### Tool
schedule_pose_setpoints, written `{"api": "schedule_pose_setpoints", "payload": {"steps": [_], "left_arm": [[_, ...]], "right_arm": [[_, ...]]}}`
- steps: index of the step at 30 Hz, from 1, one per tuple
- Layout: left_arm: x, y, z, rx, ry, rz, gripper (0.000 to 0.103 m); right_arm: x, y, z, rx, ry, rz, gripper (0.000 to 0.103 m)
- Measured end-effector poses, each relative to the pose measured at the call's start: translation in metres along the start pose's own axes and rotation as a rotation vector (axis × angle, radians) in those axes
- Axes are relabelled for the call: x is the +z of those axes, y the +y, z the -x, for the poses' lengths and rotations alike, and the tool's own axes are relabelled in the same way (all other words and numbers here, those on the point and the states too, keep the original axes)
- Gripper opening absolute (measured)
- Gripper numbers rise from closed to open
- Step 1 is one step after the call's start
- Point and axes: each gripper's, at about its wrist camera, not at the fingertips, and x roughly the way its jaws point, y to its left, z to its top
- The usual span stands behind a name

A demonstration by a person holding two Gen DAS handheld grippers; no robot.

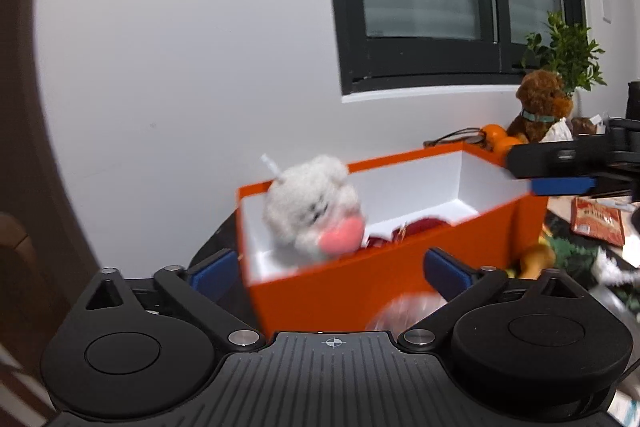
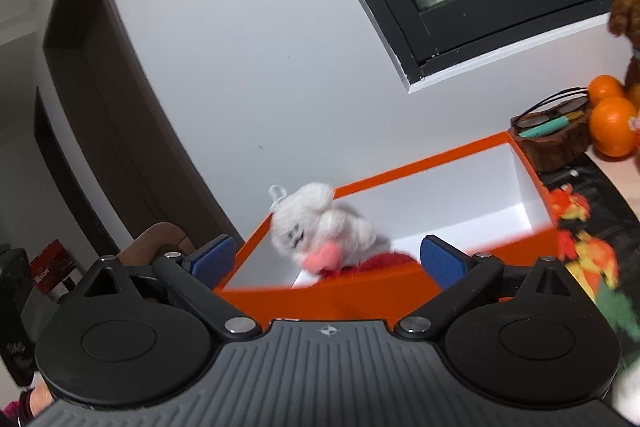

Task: Organize objects
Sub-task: 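Carry the white plush toy over the orange box and open the right gripper, then grasp the green medicine box with the left gripper while the right grasps a white medicine box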

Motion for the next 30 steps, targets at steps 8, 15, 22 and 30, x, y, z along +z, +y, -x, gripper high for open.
{"api": "schedule_pose_setpoints", "payload": {"steps": [8,15,22,30], "left_arm": [[-0.065,0.017,0.019,0.049,0.163,0.097,0.103],[-0.080,0.011,0.016,0.055,0.223,0.063,0.103],[-0.086,0.013,0.020,0.025,0.219,0.057,0.103],[-0.095,0.030,0.035,0.043,0.212,0.077,0.103]], "right_arm": [[-0.053,0.009,0.056,0.071,0.045,0.004,0.101],[-0.087,0.027,0.091,0.055,0.136,-0.035,0.101],[-0.133,0.066,0.105,-0.014,0.247,0.108,0.101],[-0.154,0.084,0.078,-0.172,0.332,0.269,0.101]]}}
